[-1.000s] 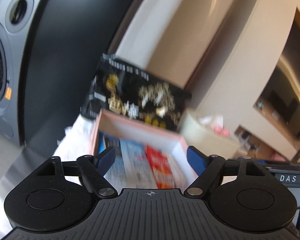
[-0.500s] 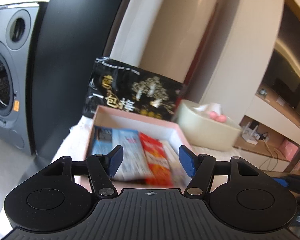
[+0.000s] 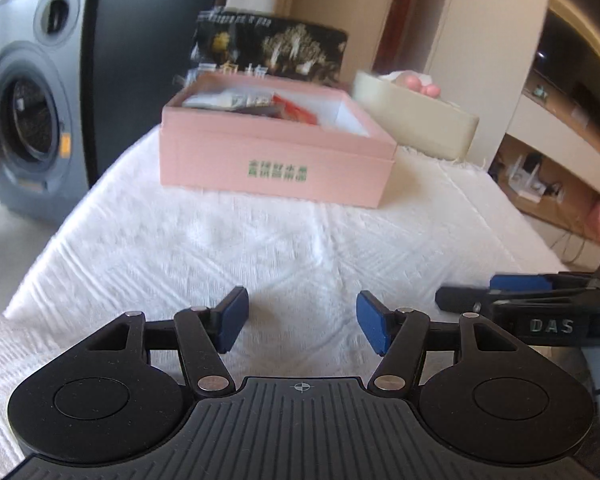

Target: Organize snacks

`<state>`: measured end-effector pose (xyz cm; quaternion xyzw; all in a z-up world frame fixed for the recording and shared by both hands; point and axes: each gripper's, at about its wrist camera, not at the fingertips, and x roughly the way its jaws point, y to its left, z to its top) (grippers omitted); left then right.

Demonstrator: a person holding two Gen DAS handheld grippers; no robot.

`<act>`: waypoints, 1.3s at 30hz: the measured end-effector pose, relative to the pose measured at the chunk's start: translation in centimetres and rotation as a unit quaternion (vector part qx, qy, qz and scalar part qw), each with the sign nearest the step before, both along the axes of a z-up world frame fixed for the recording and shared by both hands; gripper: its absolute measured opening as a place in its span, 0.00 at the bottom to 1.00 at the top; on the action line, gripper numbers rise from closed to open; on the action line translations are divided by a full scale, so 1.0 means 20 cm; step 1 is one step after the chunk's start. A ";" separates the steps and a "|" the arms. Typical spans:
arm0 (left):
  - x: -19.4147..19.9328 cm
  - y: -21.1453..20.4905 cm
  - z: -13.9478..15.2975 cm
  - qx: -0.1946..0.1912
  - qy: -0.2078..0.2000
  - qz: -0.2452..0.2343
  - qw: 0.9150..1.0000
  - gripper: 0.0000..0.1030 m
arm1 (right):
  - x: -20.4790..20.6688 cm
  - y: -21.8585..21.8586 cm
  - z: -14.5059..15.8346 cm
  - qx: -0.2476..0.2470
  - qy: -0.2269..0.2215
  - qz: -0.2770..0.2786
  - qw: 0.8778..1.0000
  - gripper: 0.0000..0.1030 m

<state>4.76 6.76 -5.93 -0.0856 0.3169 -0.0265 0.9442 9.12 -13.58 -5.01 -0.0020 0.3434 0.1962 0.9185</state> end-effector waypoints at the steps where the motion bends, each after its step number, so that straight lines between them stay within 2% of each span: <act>1: -0.01 -0.01 -0.01 0.011 0.001 0.000 1.000 0.63 | 0.02 0.00 -0.03 -0.002 0.018 -0.003 1.000 0.78; 3: -0.03 -0.03 -0.01 0.025 0.004 0.000 1.000 0.63 | 0.03 0.00 -0.04 -0.003 0.020 -0.002 1.000 0.81; 6: -0.05 -0.06 -0.02 0.031 0.003 0.009 0.999 0.63 | 0.02 0.03 -0.05 -0.026 0.015 0.005 1.000 0.81; 9: -0.03 -0.13 -0.02 0.073 0.010 0.014 0.997 0.63 | 0.01 0.03 -0.04 -0.032 0.009 0.007 0.999 0.81; 10: -0.04 -0.14 -0.01 0.079 0.008 0.024 0.997 0.49 | 0.01 0.03 -0.04 -0.028 0.008 0.005 1.000 0.81; 11: -0.06 -0.14 0.00 0.077 0.002 0.035 0.996 0.21 | 0.01 0.02 -0.03 -0.022 0.005 0.003 1.000 0.81; 12: -0.07 -0.13 0.00 0.066 -0.006 0.036 0.997 0.11 | 0.00 0.00 -0.03 -0.013 -0.001 0.000 1.000 0.81; 14: -0.10 -0.13 0.02 0.046 -0.028 0.035 0.998 0.14 | -0.04 -0.03 -0.01 0.007 -0.024 -0.005 1.000 0.81; 18: -0.11 -0.14 0.02 0.050 -0.043 0.037 0.997 0.14 | -0.12 -0.05 0.02 0.019 -0.074 -0.008 0.997 0.81; 25: -0.15 -0.18 0.06 0.050 -0.080 0.024 0.995 0.14 | -0.11 -0.02 0.02 0.007 -0.072 0.004 0.997 0.81; 39: -0.15 -0.21 0.07 0.057 -0.079 0.013 0.995 0.14 | -0.11 -0.03 0.01 0.014 -0.075 -0.003 0.997 0.81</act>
